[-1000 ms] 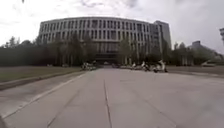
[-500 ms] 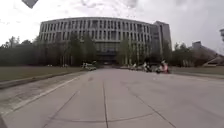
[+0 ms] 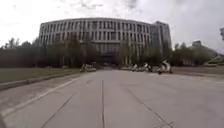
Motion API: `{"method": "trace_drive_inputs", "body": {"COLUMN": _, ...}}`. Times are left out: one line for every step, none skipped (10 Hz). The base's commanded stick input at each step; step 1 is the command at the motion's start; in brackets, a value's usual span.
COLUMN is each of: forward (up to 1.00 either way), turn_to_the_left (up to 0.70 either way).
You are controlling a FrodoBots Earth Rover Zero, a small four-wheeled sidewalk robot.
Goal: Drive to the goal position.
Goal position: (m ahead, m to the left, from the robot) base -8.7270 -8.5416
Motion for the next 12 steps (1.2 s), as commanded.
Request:
{"method": "trace_drive_inputs", "body": {"forward": 0.7, "turn_to_the_left": -0.34}}
{"method": "trace_drive_inputs", "body": {"forward": 0.7, "turn_to_the_left": -0.34}}
{"method": "trace_drive_inputs", "body": {"forward": 0.7, "turn_to_the_left": -0.34}}
{"method": "trace_drive_inputs", "body": {"forward": 0.7, "turn_to_the_left": -0.34}}
{"method": "trace_drive_inputs", "body": {"forward": 0.7, "turn_to_the_left": -0.34}}
{"method": "trace_drive_inputs", "body": {"forward": 0.7, "turn_to_the_left": -0.34}}
{"method": "trace_drive_inputs", "body": {"forward": 0.7, "turn_to_the_left": -0.34}}
{"method": "trace_drive_inputs", "body": {"forward": 0.7, "turn_to_the_left": -0.34}}
{"method": "trace_drive_inputs", "body": {"forward": 0.7, "turn_to_the_left": -0.34}}
{"method": "trace_drive_inputs", "body": {"forward": 0.7, "turn_to_the_left": -0.34}}
{"method": "trace_drive_inputs", "body": {"forward": 0.7, "turn_to_the_left": -0.34}}
{"method": "trace_drive_inputs", "body": {"forward": 0.7, "turn_to_the_left": -0.34}}
